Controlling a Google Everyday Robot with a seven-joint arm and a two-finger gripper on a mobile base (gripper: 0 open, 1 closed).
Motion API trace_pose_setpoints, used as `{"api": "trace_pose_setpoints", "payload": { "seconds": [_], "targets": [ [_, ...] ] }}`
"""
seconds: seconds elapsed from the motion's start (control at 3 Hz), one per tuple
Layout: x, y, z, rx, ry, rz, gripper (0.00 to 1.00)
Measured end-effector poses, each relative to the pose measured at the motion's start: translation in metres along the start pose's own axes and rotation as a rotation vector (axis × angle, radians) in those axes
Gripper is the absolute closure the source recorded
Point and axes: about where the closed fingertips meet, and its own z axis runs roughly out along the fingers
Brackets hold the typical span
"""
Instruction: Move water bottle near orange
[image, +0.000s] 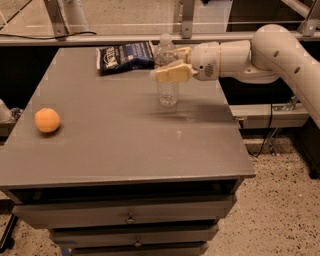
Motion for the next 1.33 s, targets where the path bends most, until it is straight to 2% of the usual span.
{"api": "trace_pose_setpoints", "payload": {
  "seconds": [0.33,0.67,1.0,1.33],
  "targets": [
    [-0.021,0.003,0.014,-0.022,-0.054,-0.010,0.64],
    [-0.062,0.018,0.038,-0.059,-0.102,-0.031,0.87],
    [-0.063,0.019,0.040,-0.063,-0.103,-0.032,1.00],
    [-0.063,0.019,0.040,-0.064,-0.103,-0.032,1.00]
  ]
}}
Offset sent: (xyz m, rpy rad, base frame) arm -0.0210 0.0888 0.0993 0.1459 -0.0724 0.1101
